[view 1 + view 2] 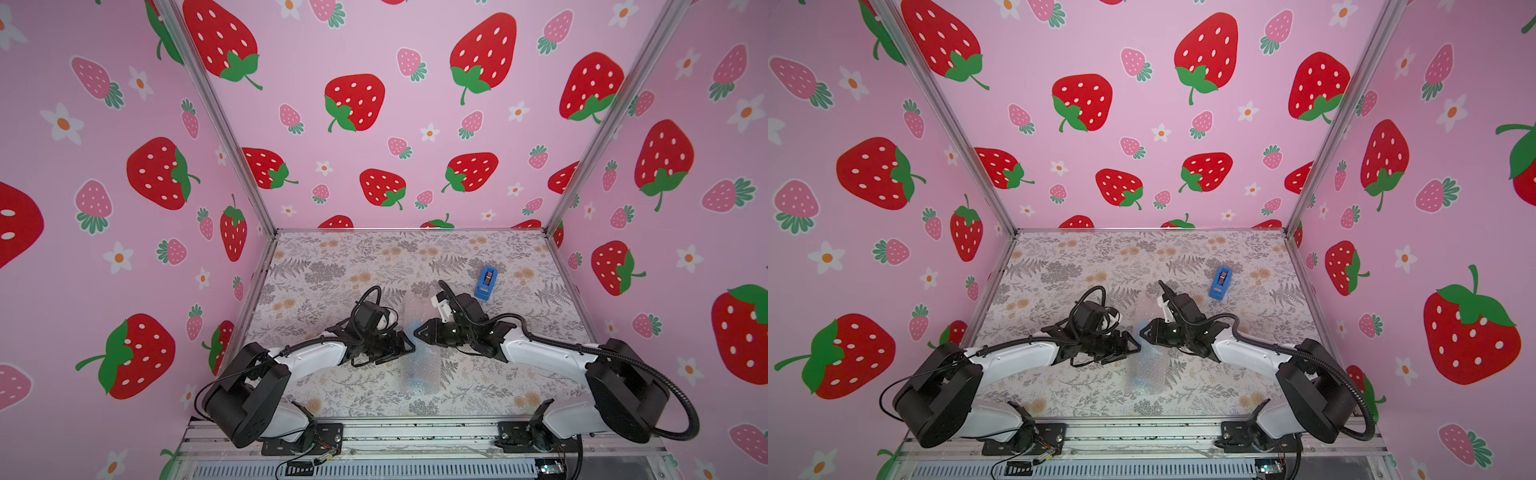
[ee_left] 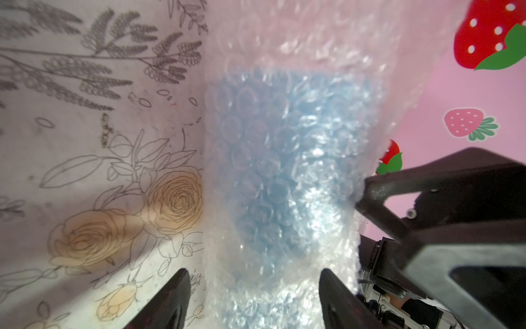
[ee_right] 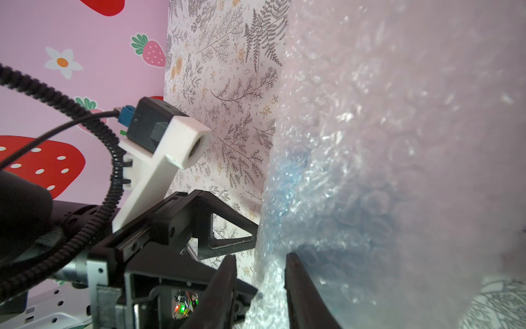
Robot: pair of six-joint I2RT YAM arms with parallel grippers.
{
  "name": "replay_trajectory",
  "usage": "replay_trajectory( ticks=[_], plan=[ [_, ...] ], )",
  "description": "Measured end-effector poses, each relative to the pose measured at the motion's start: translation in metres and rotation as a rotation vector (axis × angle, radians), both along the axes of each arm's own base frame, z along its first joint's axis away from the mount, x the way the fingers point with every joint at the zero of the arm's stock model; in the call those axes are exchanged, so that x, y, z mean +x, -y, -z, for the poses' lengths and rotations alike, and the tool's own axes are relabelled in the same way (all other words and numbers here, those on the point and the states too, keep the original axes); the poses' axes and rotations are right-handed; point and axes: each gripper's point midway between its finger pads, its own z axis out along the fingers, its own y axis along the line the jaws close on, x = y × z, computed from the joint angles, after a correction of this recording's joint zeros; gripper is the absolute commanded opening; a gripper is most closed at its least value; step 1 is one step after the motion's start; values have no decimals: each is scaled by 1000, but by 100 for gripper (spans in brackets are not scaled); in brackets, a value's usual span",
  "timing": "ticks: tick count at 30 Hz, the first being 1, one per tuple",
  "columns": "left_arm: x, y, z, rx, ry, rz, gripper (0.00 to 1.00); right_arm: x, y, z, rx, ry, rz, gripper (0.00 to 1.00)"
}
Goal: Wrap wine glasses in bubble wrap
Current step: Wrap the wine glass in bubble wrap.
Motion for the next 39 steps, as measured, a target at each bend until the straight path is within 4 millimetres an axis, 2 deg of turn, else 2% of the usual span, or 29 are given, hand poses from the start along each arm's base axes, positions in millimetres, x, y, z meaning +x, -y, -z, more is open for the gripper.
replay_trajectory(
  ticks=[3, 6, 13, 25, 30, 34, 39],
  plan=[
    [0, -3, -8, -19, 21, -8, 86, 1, -3, 0, 8, 2, -4, 32],
    [-5, -7, -10, -33, 33, -16, 99, 1, -5, 0, 15, 1, -7, 32],
    [-15, -7, -2, -49, 24, -1, 99, 1, -6, 0, 18, 0, -5, 32],
    [-13, -4, -19, -105, 77, 12, 99, 1, -6, 1, 19, -5, -1, 31],
    [-23, 13, -5, -72, 52, 67, 100, 1, -6, 1, 19, -6, -1, 32],
    [-27, 19, 12, -30, 31, 88, 86, 1, -6, 1, 18, -6, -1, 31],
    [-24, 17, 16, -6, 52, 81, 64, 1, -5, 0, 17, -6, -1, 34]
  ],
)
